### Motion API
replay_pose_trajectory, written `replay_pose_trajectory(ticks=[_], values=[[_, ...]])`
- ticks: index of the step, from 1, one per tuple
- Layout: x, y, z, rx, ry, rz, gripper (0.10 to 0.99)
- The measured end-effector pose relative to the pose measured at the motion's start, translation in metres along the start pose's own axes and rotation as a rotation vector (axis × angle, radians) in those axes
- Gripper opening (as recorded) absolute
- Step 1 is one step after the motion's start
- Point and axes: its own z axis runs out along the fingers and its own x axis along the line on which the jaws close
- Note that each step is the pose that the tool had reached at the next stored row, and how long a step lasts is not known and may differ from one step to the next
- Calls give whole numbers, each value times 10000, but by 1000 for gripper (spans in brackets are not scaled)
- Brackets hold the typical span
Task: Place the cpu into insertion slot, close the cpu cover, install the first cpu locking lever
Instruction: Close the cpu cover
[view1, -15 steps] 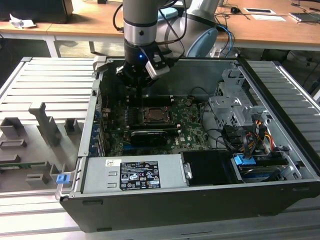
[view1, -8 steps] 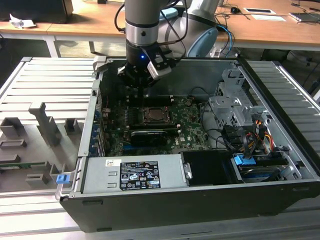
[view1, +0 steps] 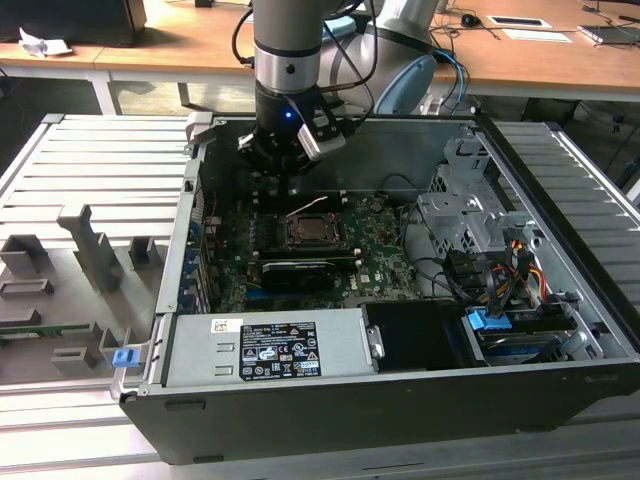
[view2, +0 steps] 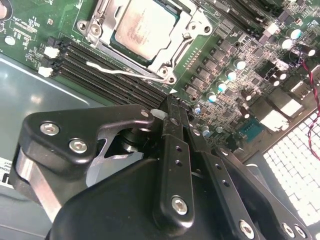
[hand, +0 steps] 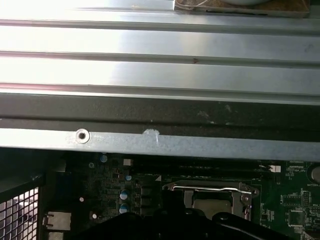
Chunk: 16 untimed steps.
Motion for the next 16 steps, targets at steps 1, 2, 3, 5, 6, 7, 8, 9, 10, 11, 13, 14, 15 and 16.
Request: replay_pose_trajectory(ticks=[1,2,3,5,6,7,8,9,10,11,13,14,15,16], values=[[-3,0,1,0,0,1,106],[-6,0,3,0,0,0,106],[-10,-1,4,0,0,0,106],[-22,-1,9,-2,-1,0,106],[-26,-2,10,-1,0,0,106],[-30,-2,12,-1,0,0,106],[-32,-2,13,0,1,-1,106],[-36,-2,16,0,1,0,106],[-40,-2,18,0,0,0,106],[-43,-3,21,1,1,0,106],[-47,-3,24,0,0,1,106],[-50,-3,25,1,0,0,106],[-51,-3,27,0,0,0,106],[-52,-3,27,0,1,1,106]])
